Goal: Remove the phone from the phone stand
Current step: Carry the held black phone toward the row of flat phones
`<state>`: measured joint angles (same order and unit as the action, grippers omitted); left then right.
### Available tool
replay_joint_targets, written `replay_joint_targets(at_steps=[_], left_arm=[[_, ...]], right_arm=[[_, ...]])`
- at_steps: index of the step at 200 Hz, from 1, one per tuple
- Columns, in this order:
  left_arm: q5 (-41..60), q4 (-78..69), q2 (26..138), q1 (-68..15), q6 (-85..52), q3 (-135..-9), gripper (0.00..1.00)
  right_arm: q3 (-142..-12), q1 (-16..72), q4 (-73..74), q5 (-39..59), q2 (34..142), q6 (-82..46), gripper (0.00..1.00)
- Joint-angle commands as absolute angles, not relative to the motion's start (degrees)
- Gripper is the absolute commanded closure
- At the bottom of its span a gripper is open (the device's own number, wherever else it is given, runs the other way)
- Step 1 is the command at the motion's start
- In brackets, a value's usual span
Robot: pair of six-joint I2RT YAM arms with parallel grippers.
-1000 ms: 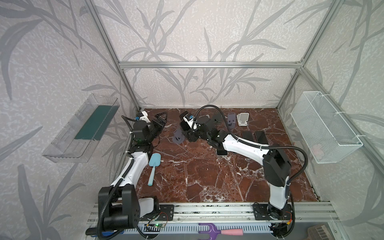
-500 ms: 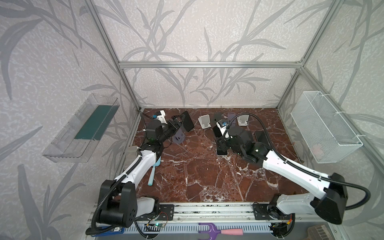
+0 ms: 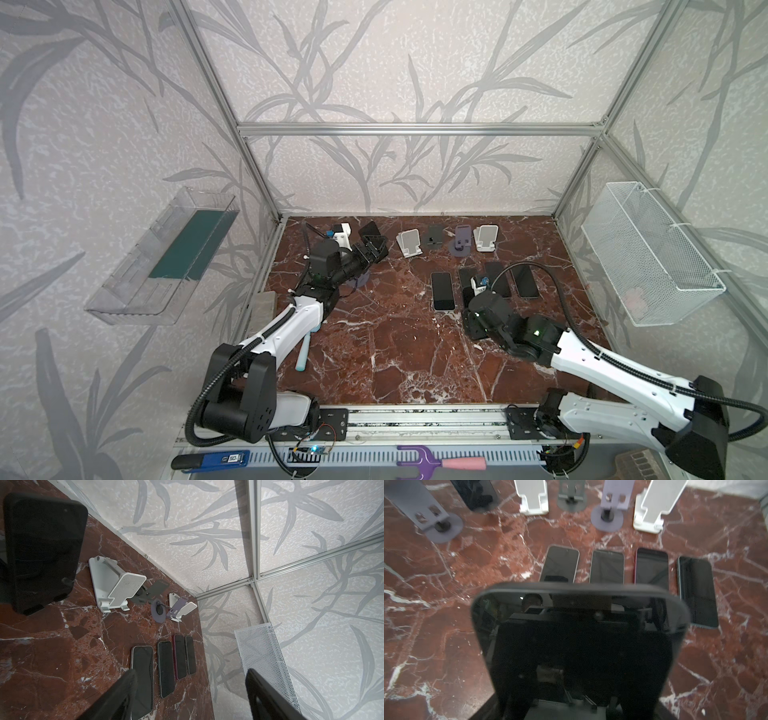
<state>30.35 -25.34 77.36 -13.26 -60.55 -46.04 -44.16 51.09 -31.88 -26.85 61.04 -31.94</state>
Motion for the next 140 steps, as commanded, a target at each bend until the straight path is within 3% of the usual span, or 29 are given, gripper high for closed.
replay_joint_targets(at_steps=[1, 92, 140], left_arm=[[31.3, -26.9, 76.4, -13.5, -60.1, -48.0, 0.18], [31.1, -25.4, 76.7, -13.8, -58.5, -48.5, 0.17], [31.6, -26.6, 76.8, -13.8, -59.7, -48.3, 0.18]], right_arm=[[-41.1, 52.2, -30.6, -28.7, 61.1, -41.7, 0.34], [-44.8, 56.7, -21.9, -24.7, 84.4, -51.4, 0.31], [-47.5, 58.2, -23.8, -23.2, 88.7, -55.4, 0.3]])
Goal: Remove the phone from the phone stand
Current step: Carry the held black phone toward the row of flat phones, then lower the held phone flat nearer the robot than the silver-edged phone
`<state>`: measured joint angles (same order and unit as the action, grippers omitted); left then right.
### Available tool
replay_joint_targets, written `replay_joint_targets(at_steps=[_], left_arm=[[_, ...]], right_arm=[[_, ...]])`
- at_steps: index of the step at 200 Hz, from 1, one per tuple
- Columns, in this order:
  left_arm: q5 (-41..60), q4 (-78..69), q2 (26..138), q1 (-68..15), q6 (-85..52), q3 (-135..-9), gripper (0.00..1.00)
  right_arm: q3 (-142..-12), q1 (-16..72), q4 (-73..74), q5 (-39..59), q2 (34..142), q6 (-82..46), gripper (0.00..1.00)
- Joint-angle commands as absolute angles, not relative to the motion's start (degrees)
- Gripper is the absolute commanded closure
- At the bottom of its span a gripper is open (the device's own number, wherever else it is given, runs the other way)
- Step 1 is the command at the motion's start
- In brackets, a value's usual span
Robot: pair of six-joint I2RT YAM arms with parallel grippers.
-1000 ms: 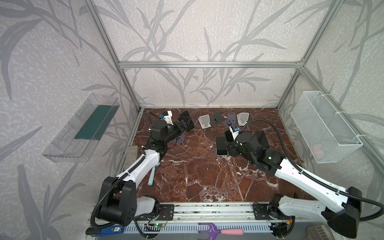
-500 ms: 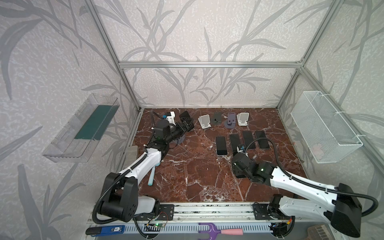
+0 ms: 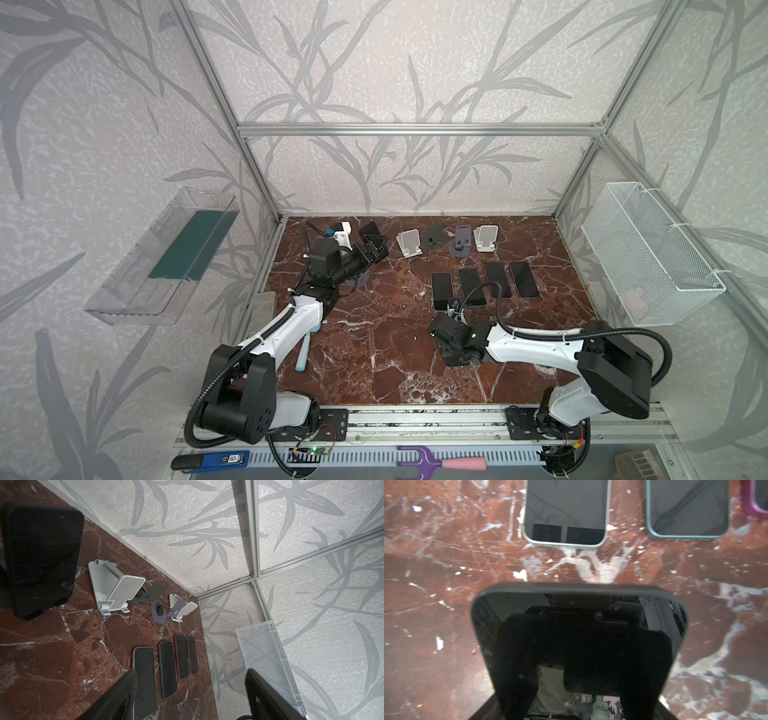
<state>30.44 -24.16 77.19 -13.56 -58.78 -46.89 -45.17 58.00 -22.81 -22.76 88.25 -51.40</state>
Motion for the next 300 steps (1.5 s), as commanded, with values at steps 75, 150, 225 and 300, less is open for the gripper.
replay_joint_targets(at_steps=[75, 150, 225, 300], left_arm=[[30.1, -26.7, 76.2, -14.1, -59.3, -47.4, 0.18], [32.0, -28.5, 77.3, -14.0, -61.9, -47.7, 0.18], [32.8, -27.8, 77.6, -13.9, -61.6, -48.3, 0.18], [31.7, -26.3, 77.3, -13.9, -60.0, -48.3, 0.18]], right_arm=[[-45.4, 61.9, -25.0, -24.2, 89.0, -59.7, 0.3], [-47.5, 62.4, -28.2, -26.4, 92.7, -60.4, 0.28], [-51.1, 62.3, -28.2, -27.5, 99.6, -58.1, 0.26], [-49.4, 59.2, -26.5, -27.4, 100.0, -55.0, 0.23]])
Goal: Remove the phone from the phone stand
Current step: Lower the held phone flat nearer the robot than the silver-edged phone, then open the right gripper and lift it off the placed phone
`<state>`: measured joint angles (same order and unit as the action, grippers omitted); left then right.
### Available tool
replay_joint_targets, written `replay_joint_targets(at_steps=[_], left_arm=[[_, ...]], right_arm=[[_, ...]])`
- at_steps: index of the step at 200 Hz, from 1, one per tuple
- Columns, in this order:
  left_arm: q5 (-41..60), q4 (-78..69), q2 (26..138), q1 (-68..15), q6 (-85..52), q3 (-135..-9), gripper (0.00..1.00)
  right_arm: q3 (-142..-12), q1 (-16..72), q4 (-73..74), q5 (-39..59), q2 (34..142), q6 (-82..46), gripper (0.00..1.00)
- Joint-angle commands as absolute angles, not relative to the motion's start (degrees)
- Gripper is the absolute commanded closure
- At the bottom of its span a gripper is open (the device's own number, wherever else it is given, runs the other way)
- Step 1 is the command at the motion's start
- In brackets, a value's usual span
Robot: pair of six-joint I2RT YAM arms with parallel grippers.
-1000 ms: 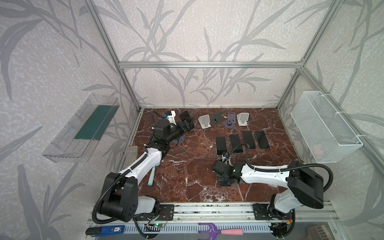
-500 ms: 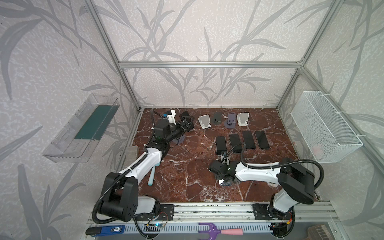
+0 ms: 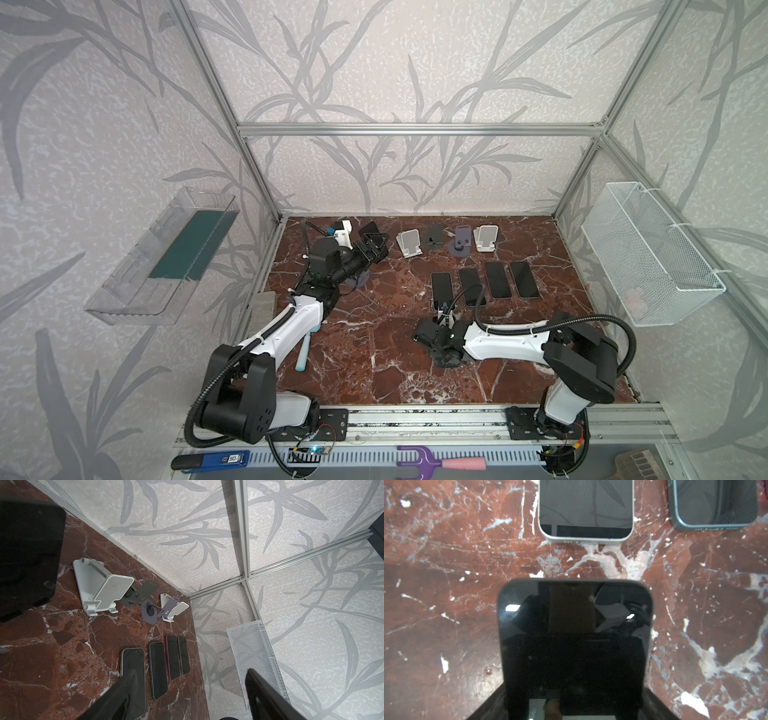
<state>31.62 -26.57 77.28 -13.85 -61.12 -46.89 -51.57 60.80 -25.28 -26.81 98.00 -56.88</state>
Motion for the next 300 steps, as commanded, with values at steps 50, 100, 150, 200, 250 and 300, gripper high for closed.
replay_joint_targets(at_steps=[50, 100, 150, 200, 250, 300], left_arm=[[32.3, -26.4, 78.5, -13.9, -60.4, -48.4, 0.18], [32.5, -26.5, 79.2, -13.9, -60.5, -48.5, 0.18], [32.2, -26.0, 79.4, -13.9, -59.8, -48.6, 0.18], [32.5, -26.0, 79.8, -13.8, -59.6, -48.9, 0.18], [32.2, -24.8, 79.8, -13.9, -58.3, -49.2, 0.18], [27.5, -17.7, 77.4, -13.7, -53.7, -50.1, 0.14]], right_arm=[[-45.1, 56.5, -23.7, -25.9, 98.1, -52.9, 0.21], [-44.3, 56.1, -22.0, -24.6, 96.6, -49.2, 0.21], [-46.5, 56.1, -23.2, -24.5, 96.3, -44.1, 0.21], [-46.4, 56.1, -21.1, -20.7, 96.4, -38.4, 0.2], [-46.6, 56.1, -20.3, -17.4, 94.6, -33.9, 0.18], [-50.2, 56.1, -26.8, -18.6, 85.6, -29.6, 0.14]])
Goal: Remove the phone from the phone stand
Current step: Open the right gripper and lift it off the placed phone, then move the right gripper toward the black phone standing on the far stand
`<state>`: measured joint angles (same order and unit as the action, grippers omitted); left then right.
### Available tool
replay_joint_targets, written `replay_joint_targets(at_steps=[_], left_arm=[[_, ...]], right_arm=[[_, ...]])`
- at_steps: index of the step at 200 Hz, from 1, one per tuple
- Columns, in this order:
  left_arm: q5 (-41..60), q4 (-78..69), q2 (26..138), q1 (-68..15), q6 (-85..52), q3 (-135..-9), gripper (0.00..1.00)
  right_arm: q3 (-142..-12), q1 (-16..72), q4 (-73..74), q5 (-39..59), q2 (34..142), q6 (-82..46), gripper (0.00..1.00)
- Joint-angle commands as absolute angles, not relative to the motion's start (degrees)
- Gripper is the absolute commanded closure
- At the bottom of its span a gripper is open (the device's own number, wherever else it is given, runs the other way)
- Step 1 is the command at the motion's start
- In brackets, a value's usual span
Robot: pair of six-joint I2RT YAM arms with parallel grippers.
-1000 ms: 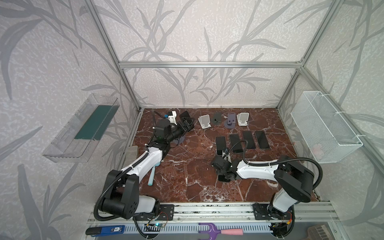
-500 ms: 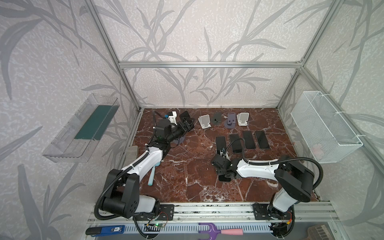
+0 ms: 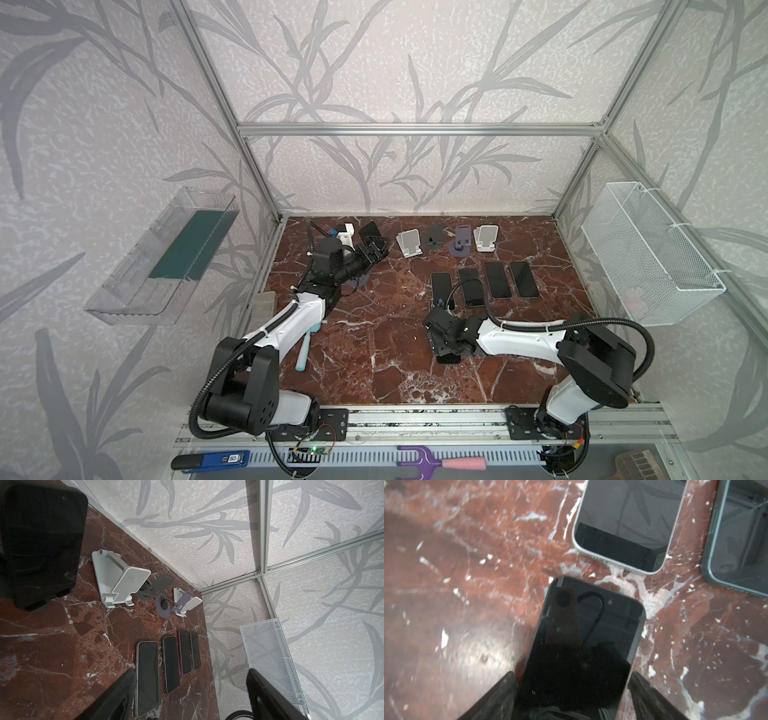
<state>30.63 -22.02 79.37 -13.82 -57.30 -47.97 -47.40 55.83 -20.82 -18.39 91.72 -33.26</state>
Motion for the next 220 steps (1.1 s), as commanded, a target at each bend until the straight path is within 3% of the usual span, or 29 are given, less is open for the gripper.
replay_joint_targets(at_steps=[1, 48, 84, 149, 174, 220], left_arm=[[27.4, -17.5, 77.3, -13.7, -53.5, -50.2, 0.14], [13.3, -4.0, 71.9, -13.2, -46.0, -51.4, 0.01], [4.9, -7.6, 67.9, -12.4, -45.6, -47.0, 0.01], [11.9, -12.8, 70.1, -7.1, -53.2, -45.6, 0.06], [13.5, -14.3, 71.0, -5.7, -55.6, -45.1, 0.07], [18.1, -16.9, 72.5, -4.8, -56.1, -45.8, 0.08]], right_arm=[[-50.2, 56.1, -26.9, -18.7, 85.4, -29.5, 0.14], [-52.4, 56.1, -27.1, -21.9, 75.4, -23.5, 0.11], [-51.9, 56.1, -23.9, -23.2, 70.2, -19.9, 0.09], [-54.1, 54.2, -12.2, -23.8, 73.3, -8.2, 0.02], [-56.6, 50.7, -7.1, -19.3, 78.2, -7.7, 0.0], [-62.9, 44.3, 2.2, -19.4, 92.1, -9.0, 0.01]])
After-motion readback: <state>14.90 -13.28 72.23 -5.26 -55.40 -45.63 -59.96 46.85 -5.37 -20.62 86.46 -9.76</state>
